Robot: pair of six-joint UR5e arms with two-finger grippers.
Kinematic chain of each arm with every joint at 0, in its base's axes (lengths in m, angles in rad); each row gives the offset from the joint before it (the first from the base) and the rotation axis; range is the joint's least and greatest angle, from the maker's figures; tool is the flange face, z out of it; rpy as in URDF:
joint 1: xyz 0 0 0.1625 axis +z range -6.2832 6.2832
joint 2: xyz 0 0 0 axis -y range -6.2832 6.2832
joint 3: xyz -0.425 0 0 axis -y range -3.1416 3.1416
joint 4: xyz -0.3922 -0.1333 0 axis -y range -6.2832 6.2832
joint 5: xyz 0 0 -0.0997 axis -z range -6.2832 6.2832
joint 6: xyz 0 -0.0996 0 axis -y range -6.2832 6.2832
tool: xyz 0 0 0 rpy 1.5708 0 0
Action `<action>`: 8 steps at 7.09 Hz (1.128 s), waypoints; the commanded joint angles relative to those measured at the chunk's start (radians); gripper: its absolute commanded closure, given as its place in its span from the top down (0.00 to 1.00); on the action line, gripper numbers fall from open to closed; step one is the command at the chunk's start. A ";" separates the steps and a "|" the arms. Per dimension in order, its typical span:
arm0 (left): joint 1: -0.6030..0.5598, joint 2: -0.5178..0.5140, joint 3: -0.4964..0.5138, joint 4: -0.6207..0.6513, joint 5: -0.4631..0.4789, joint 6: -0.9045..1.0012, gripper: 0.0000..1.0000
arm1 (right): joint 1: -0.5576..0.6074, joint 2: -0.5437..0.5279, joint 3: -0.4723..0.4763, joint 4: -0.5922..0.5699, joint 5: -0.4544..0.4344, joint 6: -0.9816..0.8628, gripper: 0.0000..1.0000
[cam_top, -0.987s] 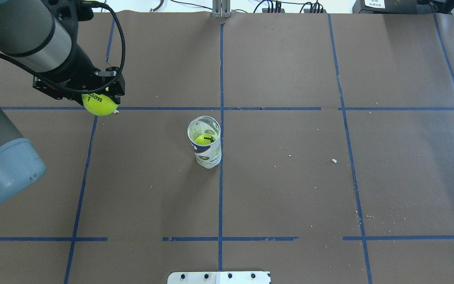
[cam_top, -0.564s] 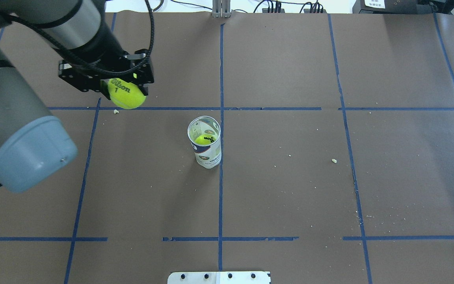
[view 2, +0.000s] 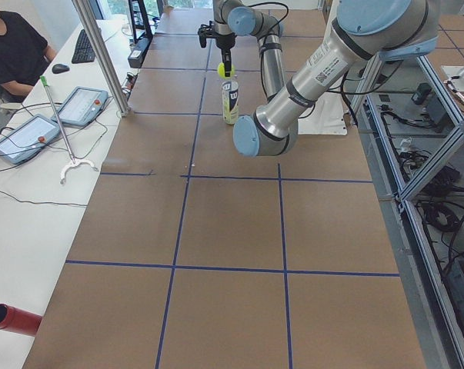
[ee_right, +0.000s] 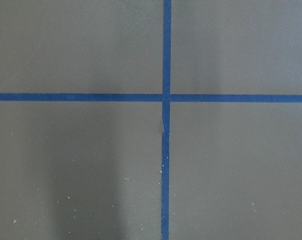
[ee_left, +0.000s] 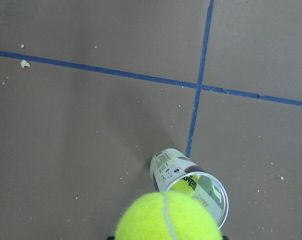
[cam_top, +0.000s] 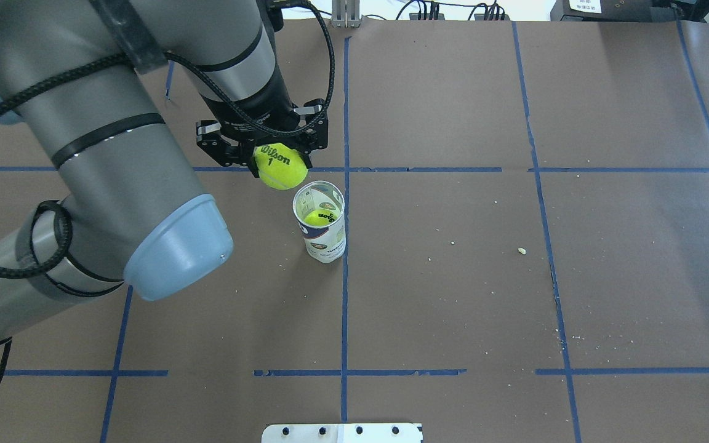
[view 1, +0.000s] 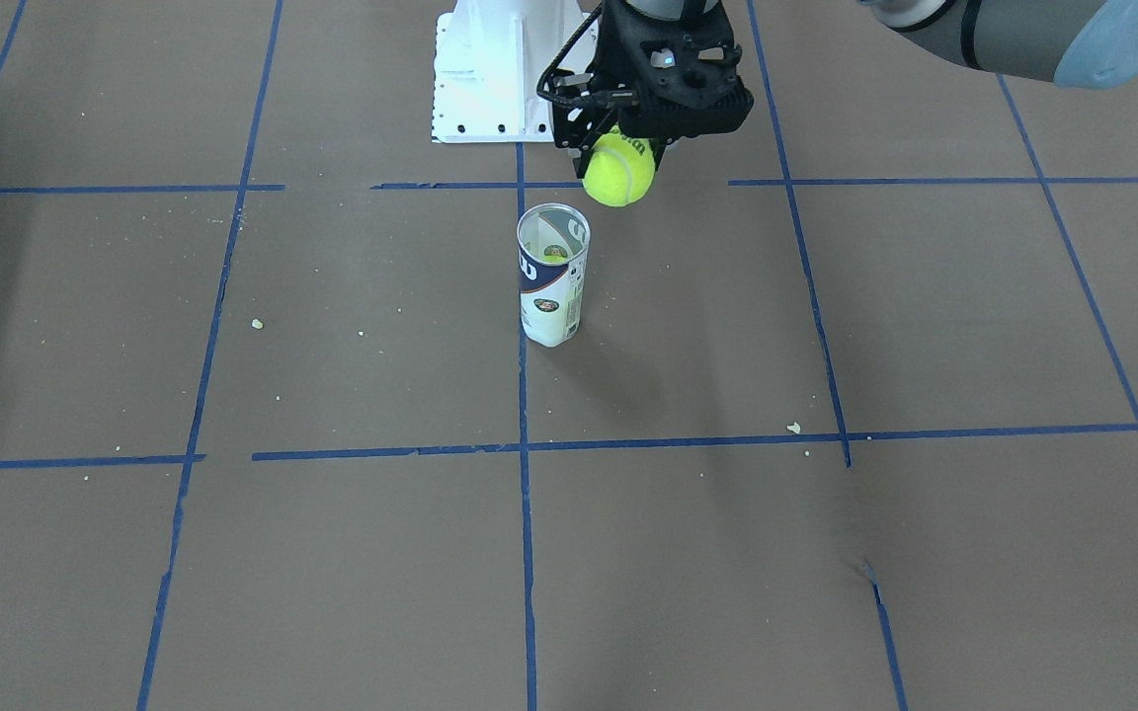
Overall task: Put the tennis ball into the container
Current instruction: 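Carry the ball over the clear plastic cup with the left gripper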
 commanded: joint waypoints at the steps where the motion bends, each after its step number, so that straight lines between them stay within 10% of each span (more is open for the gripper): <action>1: 0.024 -0.006 0.088 -0.096 0.004 -0.011 0.00 | 0.000 0.000 0.000 0.000 0.000 0.000 1.00; 8: 0.047 0.003 0.107 -0.139 -0.002 -0.021 0.01 | 0.000 0.000 0.000 0.000 0.000 0.000 1.00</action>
